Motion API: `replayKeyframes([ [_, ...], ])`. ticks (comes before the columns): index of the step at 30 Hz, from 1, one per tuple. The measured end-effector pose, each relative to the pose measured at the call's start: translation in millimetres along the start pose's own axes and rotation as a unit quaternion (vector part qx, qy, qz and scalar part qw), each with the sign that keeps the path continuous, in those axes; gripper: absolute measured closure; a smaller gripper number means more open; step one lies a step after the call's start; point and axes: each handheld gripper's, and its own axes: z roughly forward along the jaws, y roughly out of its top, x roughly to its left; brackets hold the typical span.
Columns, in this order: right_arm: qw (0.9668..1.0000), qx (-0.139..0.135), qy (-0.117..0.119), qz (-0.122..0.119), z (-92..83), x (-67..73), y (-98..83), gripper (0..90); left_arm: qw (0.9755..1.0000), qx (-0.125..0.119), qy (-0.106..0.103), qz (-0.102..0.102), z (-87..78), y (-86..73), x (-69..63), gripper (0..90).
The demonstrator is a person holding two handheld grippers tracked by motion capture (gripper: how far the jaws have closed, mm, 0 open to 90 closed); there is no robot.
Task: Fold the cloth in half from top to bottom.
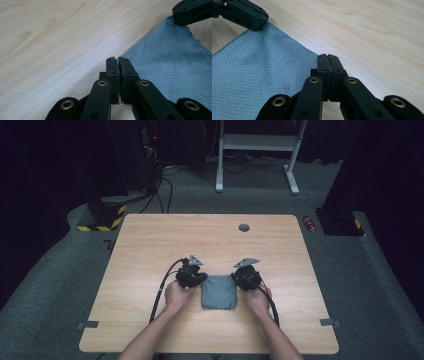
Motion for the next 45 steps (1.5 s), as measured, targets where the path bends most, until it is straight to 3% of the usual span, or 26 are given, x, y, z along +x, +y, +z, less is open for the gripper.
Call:
replayKeyframes([
  [1,1.0,0.001,-0.004,-0.001,1.4,-0.6,2.1,89.4,0.9999,-0.009,0.008,-0.002,-0.1,2.8,1.5,87.4],
  [6,0.9995,0.01,-0.025,0.014,15.2,-6.3,11.4,88.9,0.9996,-0.004,0.027,0.0,7.4,11.2,6.0,85.1],
  [9,0.9992,0.012,-0.032,0.019,19.5,-7.3,12.6,83.5,0.9995,-0.008,0.028,-0.012,3.8,7.0,3.2,70.8],
  [14,0.9995,-0.018,-0.012,0.023,6.6,-1.4,6.8,79.4,0.9997,-0.021,0.014,-0.005,-9.1,-4.7,-6.5,63.2],
  [18,0.9998,-0.015,0.013,0.007,4.9,8.1,-1.3,81.6,0.9998,0.001,0.015,0.011,-7.1,-15.0,-11.1,63.0],
  [22,1.0,0.002,0.009,0.001,12.2,7.7,-10.1,82.9,0.9999,0.001,0.01,-0.01,-6.2,-22.8,-5.2,61.5],
  [25,1.0,0.0,0.007,0.007,10.5,4.1,-11.9,82.9,0.9998,0.003,0.021,-0.001,-10.9,-22.8,-6.2,59.8],
  [29,0.9999,-0.009,0.007,0.011,2.8,4.6,-15.5,81.8,0.9997,-0.021,0.004,-0.011,-23.8,-25.9,-12.4,56.2],
  [33,0.9994,-0.024,0.025,0.0,-10.2,13.9,-22.3,79.3,0.9998,-0.017,-0.006,0.01,-28.8,-36.0,-27.7,54.4],
  [37,0.9985,-0.024,0.047,-0.014,-17.6,25.1,-32.1,76.3,0.9998,-0.01,-0.009,0.011,-29.1,-48.7,-33.4,53.4],
  [41,0.9984,-0.014,0.04,-0.036,-17.8,30.0,-45.2,73.8,0.9998,-0.012,-0.004,0.015,-32.6,-57.4,-34.1,52.5],
  [45,0.9988,-0.017,0.039,-0.026,-24.3,26.1,-52.4,72.5,0.9998,-0.009,-0.004,0.018,-36.6,-60.6,-34.7,51.4],
])
